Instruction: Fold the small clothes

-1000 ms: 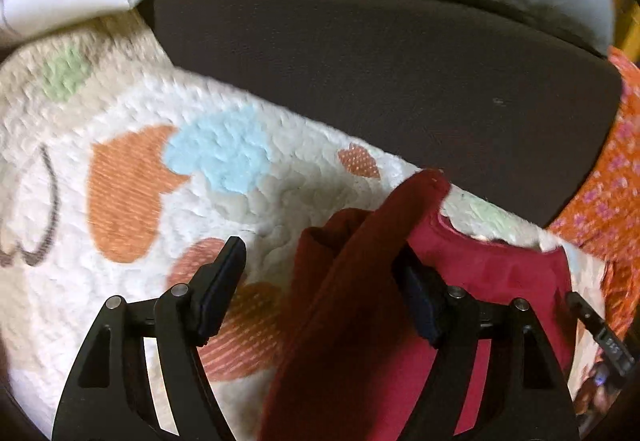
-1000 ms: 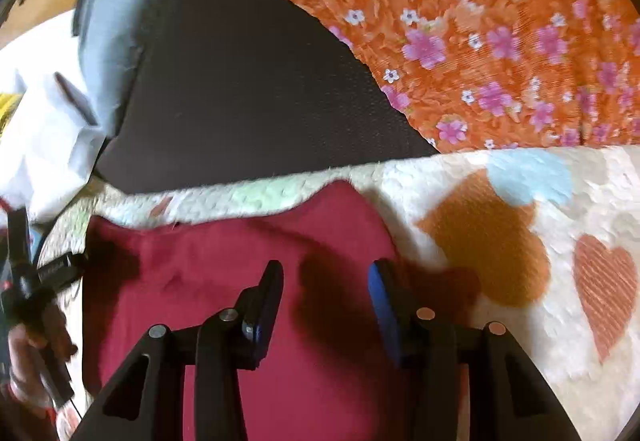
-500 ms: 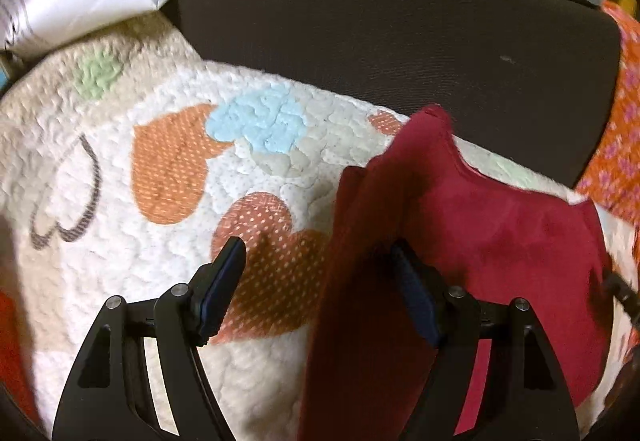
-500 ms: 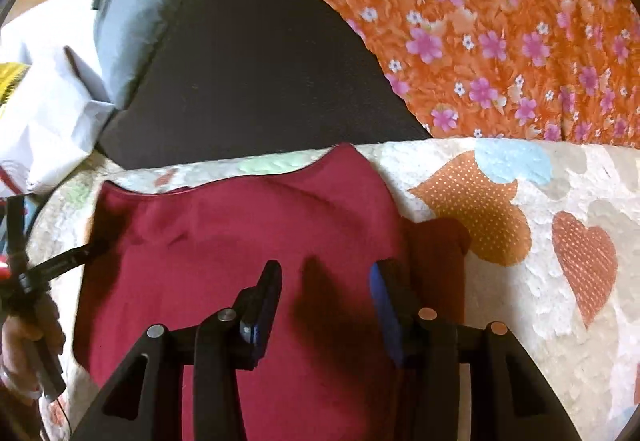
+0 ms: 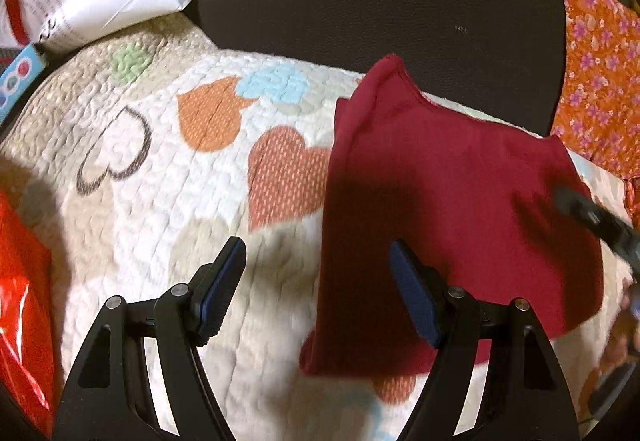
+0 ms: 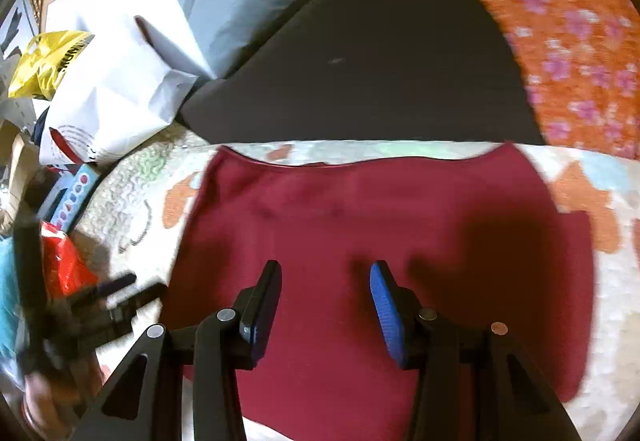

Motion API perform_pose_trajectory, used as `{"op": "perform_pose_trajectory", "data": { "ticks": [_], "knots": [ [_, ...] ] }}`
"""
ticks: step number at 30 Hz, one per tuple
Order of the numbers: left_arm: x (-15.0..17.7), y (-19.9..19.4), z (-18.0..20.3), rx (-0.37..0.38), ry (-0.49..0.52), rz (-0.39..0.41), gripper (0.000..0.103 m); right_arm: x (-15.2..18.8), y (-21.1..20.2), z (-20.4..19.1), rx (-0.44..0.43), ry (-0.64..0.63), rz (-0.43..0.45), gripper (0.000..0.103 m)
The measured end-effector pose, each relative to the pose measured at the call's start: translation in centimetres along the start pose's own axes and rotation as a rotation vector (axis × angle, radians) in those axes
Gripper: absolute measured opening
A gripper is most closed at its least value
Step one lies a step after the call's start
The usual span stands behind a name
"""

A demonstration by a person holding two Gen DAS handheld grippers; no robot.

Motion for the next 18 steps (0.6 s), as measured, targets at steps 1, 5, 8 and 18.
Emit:
{"op": "perform_pose_trajectory", "data": {
  "ticks": [1,5,8,18],
  "knots": [
    [0.4,-0.1,-0.2,0.006,-0.009,-0.003,0.075,-0.3,0.6,-1.0,-0.017,-0.004,-0.002,0.044],
    [2.0,0.6,-1.2,0.034,-0.05,-0.038,0.075,-1.8,3.7,-4.8,-0.055,-0.054,-0.011,0.044],
    [2.4,1.7,-1.7,0.039,-0.065,-0.06,0.075,-3.3,6.1,-7.2,-0.061,-0.082,-0.008,0.042],
    [2.5,4.0,-2.2,0.095,-0.103,-0.098,0.075,-4.6,16.7,-8.5,0.049,-0.124,-0.129,0.029]
  ]
}}
Point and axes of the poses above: each gripper's, at about its wrist camera, not at the fingertips, and y roughly the way its jaws point, z to its right, x to its underside, the point moved 10 cm from there along y, roughly the way its jaws point
